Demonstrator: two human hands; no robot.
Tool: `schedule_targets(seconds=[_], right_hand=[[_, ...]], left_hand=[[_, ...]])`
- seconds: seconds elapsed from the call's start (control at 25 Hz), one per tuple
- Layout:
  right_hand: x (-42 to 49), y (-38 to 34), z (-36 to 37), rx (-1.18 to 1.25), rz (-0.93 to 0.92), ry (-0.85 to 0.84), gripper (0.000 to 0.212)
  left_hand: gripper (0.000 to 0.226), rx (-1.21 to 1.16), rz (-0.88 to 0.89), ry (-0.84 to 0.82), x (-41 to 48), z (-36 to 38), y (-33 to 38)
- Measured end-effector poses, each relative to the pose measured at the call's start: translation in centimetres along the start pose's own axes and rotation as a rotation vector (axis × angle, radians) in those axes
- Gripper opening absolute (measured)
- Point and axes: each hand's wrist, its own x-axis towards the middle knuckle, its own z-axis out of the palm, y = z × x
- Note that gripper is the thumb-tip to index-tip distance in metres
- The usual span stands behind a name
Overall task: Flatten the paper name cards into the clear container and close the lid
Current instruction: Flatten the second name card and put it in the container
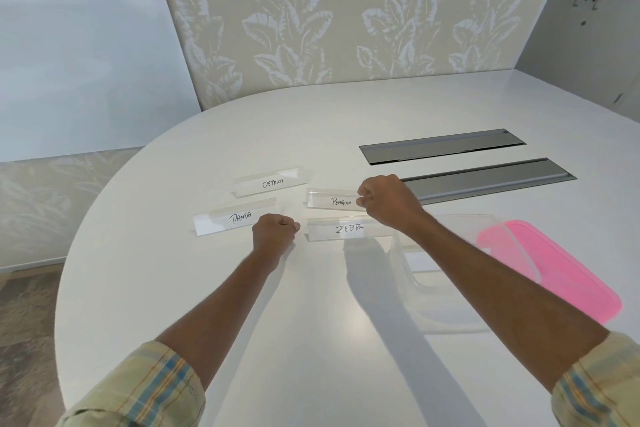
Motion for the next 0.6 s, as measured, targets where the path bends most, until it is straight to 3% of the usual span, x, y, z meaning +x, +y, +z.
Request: schedule_targets(seconds=[0.44,0.6], right_hand=[[4.9,3.5,2.1,-0.281,0.281,-0.104,0.008],[5.3,3.9,2.6,-0.277,0.314,-0.098,0.017]], left_hand=[[0.016,-0.022,-0.018,-0.088,1.4,1.7,-0.7],[0.01,0.027,0.019,-0.082,1.4,1.6,-0.7]])
